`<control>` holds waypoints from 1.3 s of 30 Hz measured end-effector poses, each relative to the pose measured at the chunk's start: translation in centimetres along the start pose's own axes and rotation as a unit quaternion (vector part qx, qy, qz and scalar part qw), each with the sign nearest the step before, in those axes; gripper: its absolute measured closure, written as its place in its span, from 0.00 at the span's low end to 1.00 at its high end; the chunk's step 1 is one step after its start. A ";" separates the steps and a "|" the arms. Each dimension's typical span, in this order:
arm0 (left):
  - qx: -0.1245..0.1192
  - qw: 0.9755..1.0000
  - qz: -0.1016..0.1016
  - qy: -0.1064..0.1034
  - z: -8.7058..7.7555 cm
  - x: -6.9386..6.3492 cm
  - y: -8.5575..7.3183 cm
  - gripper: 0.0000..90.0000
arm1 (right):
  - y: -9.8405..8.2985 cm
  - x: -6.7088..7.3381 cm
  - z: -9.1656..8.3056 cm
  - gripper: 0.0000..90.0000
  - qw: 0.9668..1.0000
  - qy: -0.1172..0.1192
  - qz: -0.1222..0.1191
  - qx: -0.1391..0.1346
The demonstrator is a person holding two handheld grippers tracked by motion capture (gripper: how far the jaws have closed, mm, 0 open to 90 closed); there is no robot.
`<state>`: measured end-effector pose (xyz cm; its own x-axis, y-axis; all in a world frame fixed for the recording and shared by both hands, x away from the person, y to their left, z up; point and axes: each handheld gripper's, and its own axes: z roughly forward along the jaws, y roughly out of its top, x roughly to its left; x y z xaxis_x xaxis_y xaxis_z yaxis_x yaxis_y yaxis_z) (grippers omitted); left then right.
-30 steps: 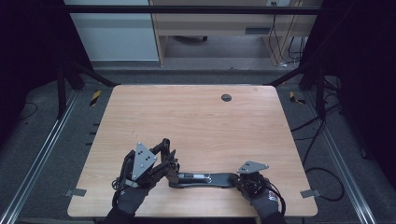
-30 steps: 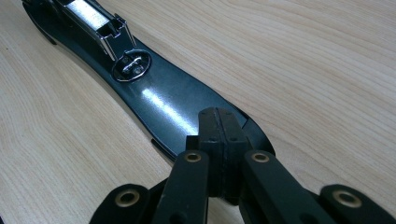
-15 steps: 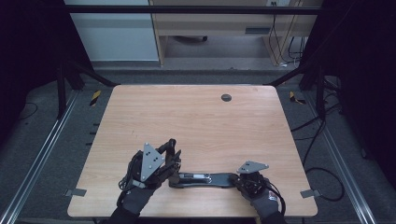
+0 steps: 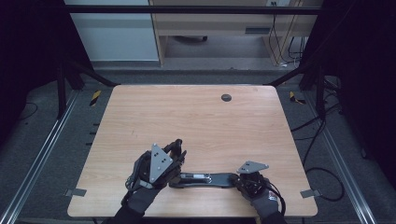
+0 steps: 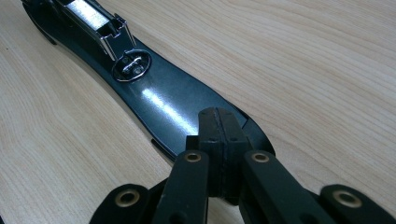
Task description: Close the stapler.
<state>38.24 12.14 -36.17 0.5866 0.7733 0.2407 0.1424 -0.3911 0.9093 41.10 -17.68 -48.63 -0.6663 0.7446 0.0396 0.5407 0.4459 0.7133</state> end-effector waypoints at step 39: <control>0.003 0.999 0.052 0.000 2.2 -3.2 0.6 0.62 | -0.1 0.0 0.0 1.00 1.000 0.002 -0.005 -0.005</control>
<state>38.16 8.33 -37.17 0.5976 0.7292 0.3333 0.0856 -0.4714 0.8778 41.09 -17.75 -48.73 -0.6733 0.7385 0.0360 0.5299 0.4480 0.7201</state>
